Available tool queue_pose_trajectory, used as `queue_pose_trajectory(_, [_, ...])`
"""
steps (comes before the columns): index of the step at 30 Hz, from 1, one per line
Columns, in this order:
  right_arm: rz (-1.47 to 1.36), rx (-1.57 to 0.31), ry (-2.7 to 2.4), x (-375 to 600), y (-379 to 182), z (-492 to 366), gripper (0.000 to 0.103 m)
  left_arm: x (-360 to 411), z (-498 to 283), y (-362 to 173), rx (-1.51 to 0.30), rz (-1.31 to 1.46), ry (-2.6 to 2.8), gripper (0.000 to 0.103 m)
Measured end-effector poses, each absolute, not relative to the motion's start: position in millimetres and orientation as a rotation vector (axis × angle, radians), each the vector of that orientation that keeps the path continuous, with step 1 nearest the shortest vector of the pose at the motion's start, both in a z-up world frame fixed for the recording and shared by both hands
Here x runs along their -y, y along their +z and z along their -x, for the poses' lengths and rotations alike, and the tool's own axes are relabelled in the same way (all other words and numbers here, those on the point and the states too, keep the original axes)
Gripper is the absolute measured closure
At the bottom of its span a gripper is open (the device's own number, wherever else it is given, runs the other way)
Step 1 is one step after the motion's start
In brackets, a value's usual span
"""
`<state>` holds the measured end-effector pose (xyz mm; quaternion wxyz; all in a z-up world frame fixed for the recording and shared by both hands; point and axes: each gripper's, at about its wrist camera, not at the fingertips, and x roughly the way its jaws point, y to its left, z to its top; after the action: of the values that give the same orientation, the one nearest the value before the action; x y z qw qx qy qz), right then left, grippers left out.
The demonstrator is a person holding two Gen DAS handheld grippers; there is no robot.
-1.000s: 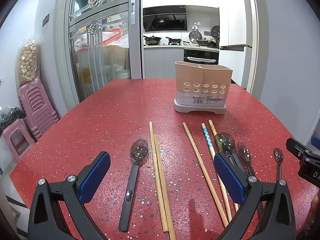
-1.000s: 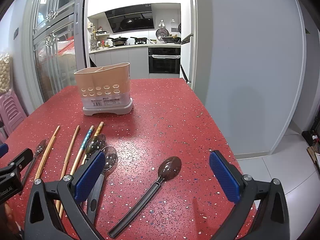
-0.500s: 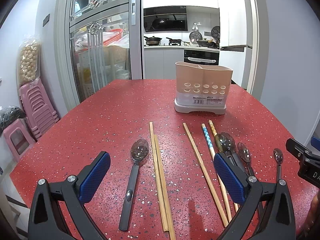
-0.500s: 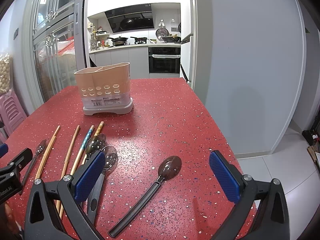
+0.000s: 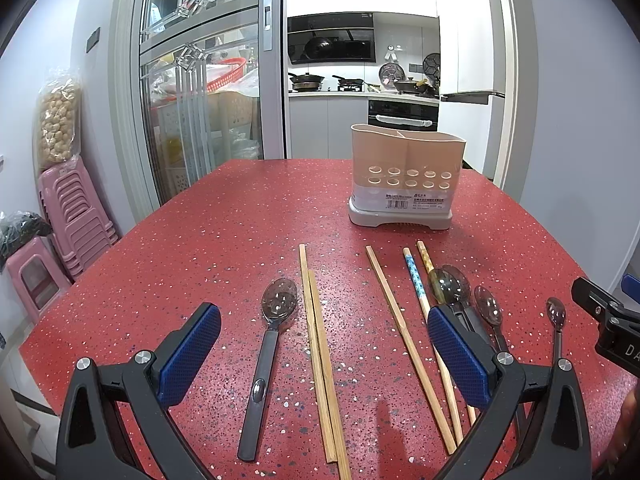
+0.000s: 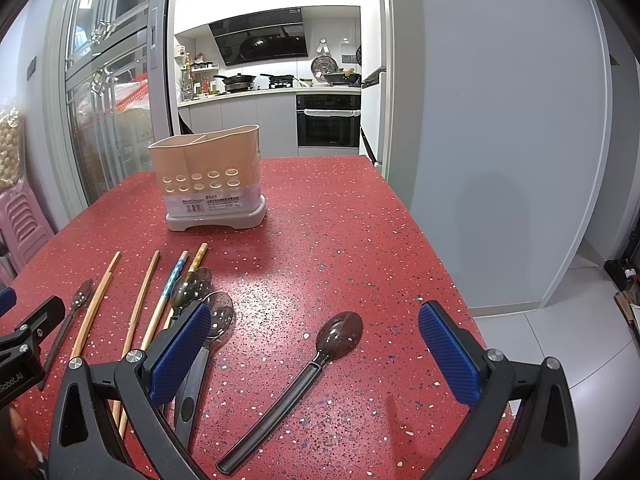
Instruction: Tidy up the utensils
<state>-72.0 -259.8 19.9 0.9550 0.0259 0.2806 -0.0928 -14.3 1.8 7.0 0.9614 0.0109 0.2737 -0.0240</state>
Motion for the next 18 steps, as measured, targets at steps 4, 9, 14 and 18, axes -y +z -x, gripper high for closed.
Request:
queue_pose_trajectory(4, [-0.053, -0.57, -0.188, 259.9, 19.9, 71.8, 0.0, -2.0, 14.4, 8.5, -0.554, -0.021, -0.048, 0.0])
queue_pose_trajectory(9, [-0.053, -0.57, -0.188, 259.8, 19.9, 71.9, 0.0, -2.0, 14.3, 8.5, -0.554, -0.02, -0.048, 0.0])
queue_pose_trajectory(14, [-0.054, -0.571, -0.188, 260.1, 19.7, 71.9, 0.0, -2.1, 14.6, 8.0, -0.554, -0.02, -0.048, 0.0])
queue_pose_trajectory(18, [-0.054, -0.57, -0.188, 260.1, 19.7, 71.9, 0.0, -2.2, 14.8, 7.6, -0.554, -0.02, -0.048, 0.0])
